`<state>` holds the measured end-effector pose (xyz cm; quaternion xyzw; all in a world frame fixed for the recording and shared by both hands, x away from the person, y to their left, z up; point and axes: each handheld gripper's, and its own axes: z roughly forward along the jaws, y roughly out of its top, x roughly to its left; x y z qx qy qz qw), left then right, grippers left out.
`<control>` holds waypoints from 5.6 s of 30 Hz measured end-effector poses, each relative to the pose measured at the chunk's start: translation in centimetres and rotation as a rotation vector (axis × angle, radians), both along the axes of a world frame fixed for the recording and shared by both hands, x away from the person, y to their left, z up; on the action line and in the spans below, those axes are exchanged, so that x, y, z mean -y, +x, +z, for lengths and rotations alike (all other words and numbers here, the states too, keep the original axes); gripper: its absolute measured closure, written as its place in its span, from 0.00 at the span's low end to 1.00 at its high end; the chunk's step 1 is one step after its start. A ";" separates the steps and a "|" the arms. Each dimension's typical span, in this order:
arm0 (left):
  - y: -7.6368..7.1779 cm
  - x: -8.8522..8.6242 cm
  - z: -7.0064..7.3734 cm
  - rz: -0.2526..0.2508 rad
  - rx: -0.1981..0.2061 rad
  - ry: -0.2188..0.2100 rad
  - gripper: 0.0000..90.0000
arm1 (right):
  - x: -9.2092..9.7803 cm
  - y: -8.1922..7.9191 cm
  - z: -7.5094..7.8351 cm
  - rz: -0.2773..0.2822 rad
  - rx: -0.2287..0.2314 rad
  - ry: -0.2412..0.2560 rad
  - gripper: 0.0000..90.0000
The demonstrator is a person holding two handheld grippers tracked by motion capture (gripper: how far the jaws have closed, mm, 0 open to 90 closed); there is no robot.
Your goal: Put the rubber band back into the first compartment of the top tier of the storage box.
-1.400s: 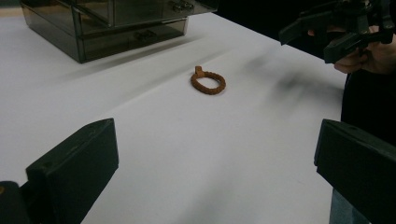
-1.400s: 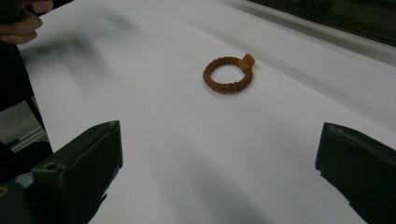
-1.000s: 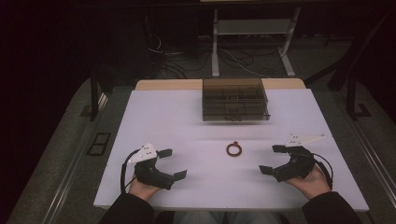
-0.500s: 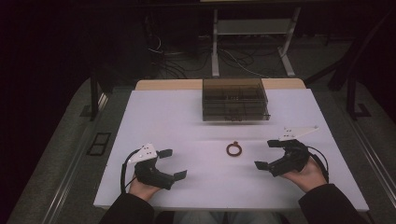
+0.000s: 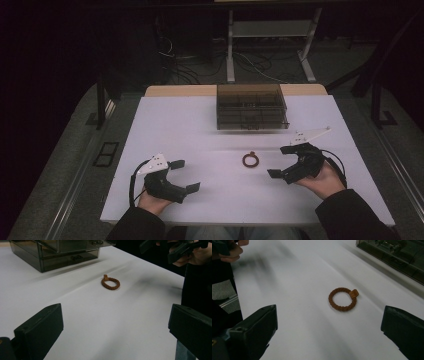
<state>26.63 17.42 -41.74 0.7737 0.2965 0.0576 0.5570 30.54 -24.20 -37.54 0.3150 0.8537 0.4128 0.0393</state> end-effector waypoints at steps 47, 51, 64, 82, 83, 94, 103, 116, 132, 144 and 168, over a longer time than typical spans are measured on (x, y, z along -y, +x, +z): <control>0.1 0.0 0.0 -0.009 0.003 -0.001 0.00 | -4.2 5.4 -2.0 0.115 -0.042 -0.095 0.01; 0.1 0.0 0.0 -0.009 0.004 0.002 0.00 | -4.3 5.8 -2.4 0.119 -0.045 -0.091 0.01; 0.1 0.0 0.0 -0.011 0.006 0.003 0.00 | -4.7 6.5 -3.5 0.146 -0.054 -0.104 0.01; 0.1 0.0 0.0 -0.011 0.004 0.003 0.00 | -6.7 6.3 -5.4 0.232 -0.083 -0.155 0.01; 0.1 0.0 0.0 -0.011 0.004 0.003 0.00 | -6.7 6.3 -5.5 0.232 -0.082 -0.159 0.01; 0.1 0.0 -0.1 -0.011 0.004 0.003 0.00 | -7.0 6.5 -6.2 0.270 -0.077 -0.163 0.19; 0.1 0.0 -0.1 -0.012 0.001 0.003 0.00 | -7.3 6.4 -6.4 0.269 -0.054 -0.188 0.44; 0.1 -0.1 -0.1 -0.012 0.002 0.000 0.00 | -7.1 6.4 -6.3 0.257 -0.039 -0.205 0.72; 0.1 -0.1 0.0 -0.012 0.001 -0.007 0.00 | -7.0 6.4 -6.3 0.235 -0.051 -0.216 0.92; 0.1 -0.1 0.0 -0.012 0.000 -0.007 0.00 | -7.1 6.4 -6.3 0.258 -0.081 -0.195 0.94; 0.1 0.0 -0.1 -0.013 -0.003 -0.008 0.00 | -6.7 6.5 -3.9 0.240 -0.077 -0.122 0.94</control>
